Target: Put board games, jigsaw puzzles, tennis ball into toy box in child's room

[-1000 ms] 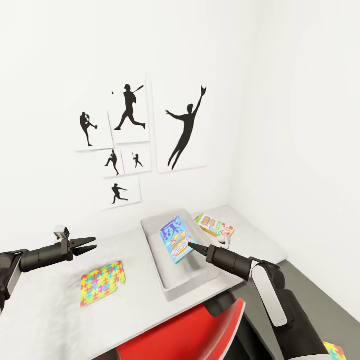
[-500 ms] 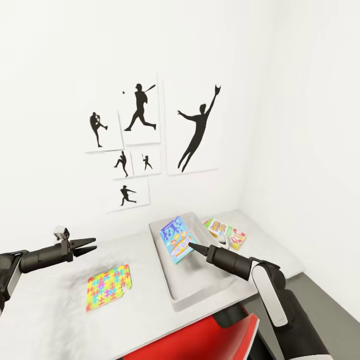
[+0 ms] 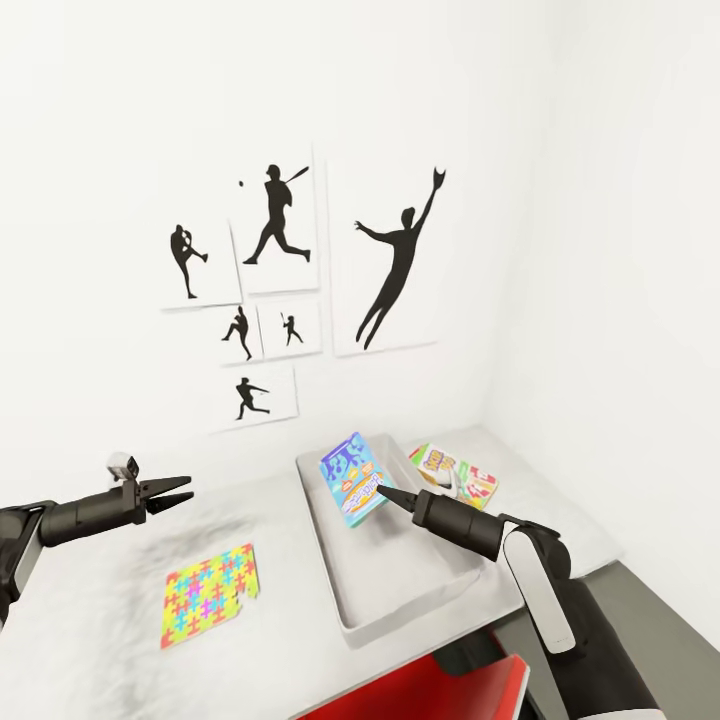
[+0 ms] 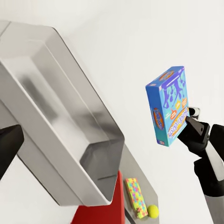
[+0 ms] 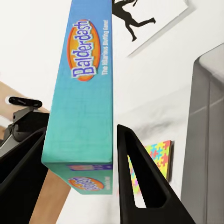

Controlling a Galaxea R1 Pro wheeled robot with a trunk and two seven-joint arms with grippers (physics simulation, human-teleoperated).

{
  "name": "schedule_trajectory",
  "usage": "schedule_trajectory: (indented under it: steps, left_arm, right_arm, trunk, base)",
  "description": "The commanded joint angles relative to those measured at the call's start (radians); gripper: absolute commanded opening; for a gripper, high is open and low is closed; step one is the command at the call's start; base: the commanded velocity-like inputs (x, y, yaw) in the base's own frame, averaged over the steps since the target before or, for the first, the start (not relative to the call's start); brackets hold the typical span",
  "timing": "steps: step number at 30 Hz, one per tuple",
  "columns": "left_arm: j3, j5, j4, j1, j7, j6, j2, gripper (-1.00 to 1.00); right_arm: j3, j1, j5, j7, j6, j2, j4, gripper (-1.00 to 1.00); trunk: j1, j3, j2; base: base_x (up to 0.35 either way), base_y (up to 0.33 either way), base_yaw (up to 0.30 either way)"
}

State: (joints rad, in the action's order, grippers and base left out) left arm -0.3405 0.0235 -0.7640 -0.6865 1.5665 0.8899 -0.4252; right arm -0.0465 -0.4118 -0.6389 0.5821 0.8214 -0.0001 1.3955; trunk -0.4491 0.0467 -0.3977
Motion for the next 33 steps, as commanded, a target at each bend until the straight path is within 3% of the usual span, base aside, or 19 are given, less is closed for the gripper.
schedule_trajectory:
  steps: [1, 13, 21, 33]
  left_arm:
    - [0.000, -0.001, 0.000, -0.001, 0.004, 0.011, 0.000, 1.00]
    - [0.000, 0.000, 0.000, 0.001, 0.004, 0.010, 0.000, 1.00]
    - [-0.001, 0.000, 0.000, 0.001, 0.004, 0.010, -0.001, 1.00]
    - [-0.002, 0.000, 0.000, 0.001, 0.004, 0.010, -0.001, 1.00]
  right_arm:
    - [0.000, -0.001, -0.002, 0.001, 0.005, 0.000, 0.000, -1.00]
    - [0.000, -0.001, -0.001, 0.000, 0.004, 0.000, -0.001, -1.00]
    - [0.000, -0.001, -0.005, 0.003, -0.056, -0.003, -0.001, -1.00]
    - [0.000, -0.001, -0.004, -0.001, -0.063, -0.001, 0.000, -1.00]
  trunk:
    - [-0.001, 0.002, -0.002]
    - [-0.001, 0.002, -0.002]
    - [-0.001, 0.002, -0.002]
    - [-0.001, 0.002, -0.002]
  base:
    - [0.134, 0.000, 0.000]
    - [0.045, 0.000, 0.000]
    - [0.039, 0.000, 0.000]
    - [0.031, 0.000, 0.000]
